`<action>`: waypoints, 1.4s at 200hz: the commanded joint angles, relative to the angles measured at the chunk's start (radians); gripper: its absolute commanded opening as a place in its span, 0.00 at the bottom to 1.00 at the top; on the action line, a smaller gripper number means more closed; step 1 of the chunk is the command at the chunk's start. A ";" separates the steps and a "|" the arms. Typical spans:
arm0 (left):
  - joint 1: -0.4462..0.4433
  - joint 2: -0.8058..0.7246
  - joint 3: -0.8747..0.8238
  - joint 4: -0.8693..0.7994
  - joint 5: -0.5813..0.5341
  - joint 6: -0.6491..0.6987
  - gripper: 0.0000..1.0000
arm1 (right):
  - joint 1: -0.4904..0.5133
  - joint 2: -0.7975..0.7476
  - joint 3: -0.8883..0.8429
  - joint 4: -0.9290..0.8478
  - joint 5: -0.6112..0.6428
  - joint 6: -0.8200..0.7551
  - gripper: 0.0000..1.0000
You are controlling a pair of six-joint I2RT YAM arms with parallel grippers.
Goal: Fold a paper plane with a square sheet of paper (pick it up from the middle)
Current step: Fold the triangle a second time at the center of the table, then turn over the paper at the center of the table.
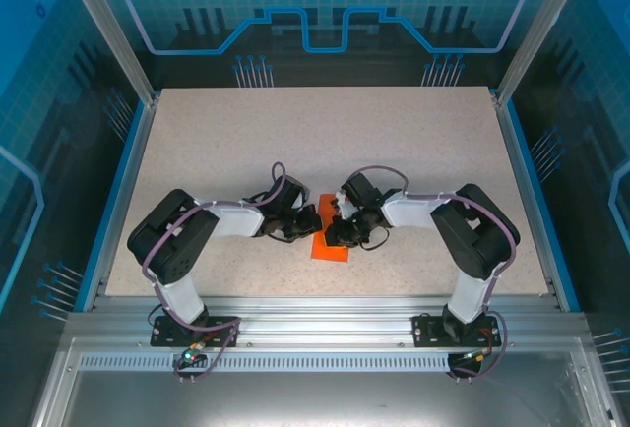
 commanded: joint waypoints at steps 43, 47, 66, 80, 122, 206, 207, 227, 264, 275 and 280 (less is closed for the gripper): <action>0.001 0.054 0.002 -0.070 -0.041 -0.002 0.00 | -0.021 -0.059 -0.139 -0.030 -0.039 -0.019 0.18; 0.001 0.053 0.000 -0.070 -0.042 -0.002 0.00 | -0.023 -0.063 -0.146 -0.028 -0.040 -0.019 0.18; 0.000 0.052 0.000 -0.075 -0.048 -0.003 0.00 | -0.029 -0.087 -0.181 -0.019 -0.049 -0.017 0.18; 0.000 0.050 0.000 -0.080 -0.049 -0.003 0.00 | -0.036 -0.110 -0.211 -0.013 -0.051 -0.017 0.18; 0.000 0.046 0.000 -0.083 -0.047 -0.002 0.00 | -0.058 -0.166 -0.305 0.006 -0.074 -0.021 0.19; 0.000 -0.005 0.008 -0.091 -0.022 0.012 0.00 | -0.141 -0.362 -0.290 -0.052 0.002 -0.016 0.29; 0.000 -0.006 0.008 -0.091 -0.021 0.012 0.00 | -0.140 -0.363 -0.288 -0.052 0.003 -0.016 0.30; -0.001 -0.021 0.019 -0.106 -0.021 0.021 0.00 | -0.143 -0.350 -0.236 -0.049 0.037 -0.007 0.37; -0.001 -0.025 0.031 -0.107 -0.008 0.022 0.00 | -0.145 -0.257 -0.180 0.014 0.020 0.022 0.44; 0.000 -0.027 0.031 -0.106 -0.005 0.020 0.00 | -0.144 -0.231 -0.167 0.027 0.017 0.027 0.45; 0.001 -0.027 0.030 -0.106 -0.004 0.020 0.00 | -0.145 -0.222 -0.163 0.035 0.013 0.028 0.45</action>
